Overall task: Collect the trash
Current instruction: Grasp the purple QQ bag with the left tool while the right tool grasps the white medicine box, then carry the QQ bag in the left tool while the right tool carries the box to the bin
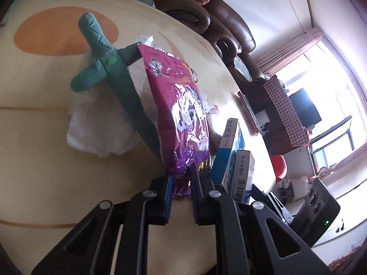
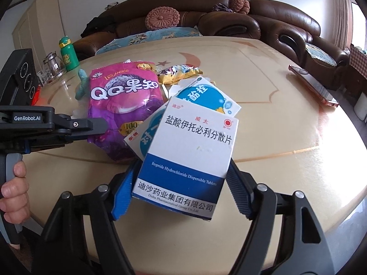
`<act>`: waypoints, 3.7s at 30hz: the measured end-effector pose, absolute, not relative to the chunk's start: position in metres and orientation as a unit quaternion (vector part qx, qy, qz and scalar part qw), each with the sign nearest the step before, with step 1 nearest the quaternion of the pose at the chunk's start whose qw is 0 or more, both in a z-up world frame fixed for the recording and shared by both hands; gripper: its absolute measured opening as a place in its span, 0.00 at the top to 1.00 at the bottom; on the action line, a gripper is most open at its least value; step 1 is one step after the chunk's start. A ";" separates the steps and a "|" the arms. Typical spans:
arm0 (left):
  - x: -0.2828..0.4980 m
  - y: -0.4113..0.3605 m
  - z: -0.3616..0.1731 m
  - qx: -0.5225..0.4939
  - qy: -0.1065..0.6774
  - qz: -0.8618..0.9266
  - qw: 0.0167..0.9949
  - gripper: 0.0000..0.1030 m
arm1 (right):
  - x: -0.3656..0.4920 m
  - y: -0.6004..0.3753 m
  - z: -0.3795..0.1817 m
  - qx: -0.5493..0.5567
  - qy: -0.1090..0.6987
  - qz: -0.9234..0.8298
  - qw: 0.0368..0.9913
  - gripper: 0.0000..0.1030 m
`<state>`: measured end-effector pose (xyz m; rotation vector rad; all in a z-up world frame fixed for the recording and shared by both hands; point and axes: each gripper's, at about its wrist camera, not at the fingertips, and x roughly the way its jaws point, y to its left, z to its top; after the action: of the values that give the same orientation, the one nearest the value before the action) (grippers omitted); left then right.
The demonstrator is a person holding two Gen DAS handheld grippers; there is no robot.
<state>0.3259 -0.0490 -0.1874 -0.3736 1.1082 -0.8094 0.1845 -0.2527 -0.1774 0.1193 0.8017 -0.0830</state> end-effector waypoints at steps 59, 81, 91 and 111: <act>0.237 -0.034 -0.115 -0.092 0.452 -0.339 0.820 0.99 | 0.162 -0.258 -0.128 0.001 0.305 -0.074 0.949 0.78; 0.150 -0.029 -0.049 -0.045 0.397 -0.346 0.849 0.99 | 0.081 -0.224 -0.037 -0.015 0.252 -0.029 0.967 0.80; 0.092 -0.026 -0.043 -0.035 0.400 -0.362 0.841 0.99 | 0.022 -0.205 -0.024 -0.021 0.260 -0.025 0.965 0.80; 0.030 -0.032 -0.092 0.014 0.447 -0.363 0.817 0.99 | -0.030 -0.195 -0.057 -0.029 0.319 -0.021 0.947 0.80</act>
<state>0.0302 -0.0318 -0.0922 0.0299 0.9534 -0.7735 -0.0302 -0.1949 -0.0575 -0.0589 0.6487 -0.0423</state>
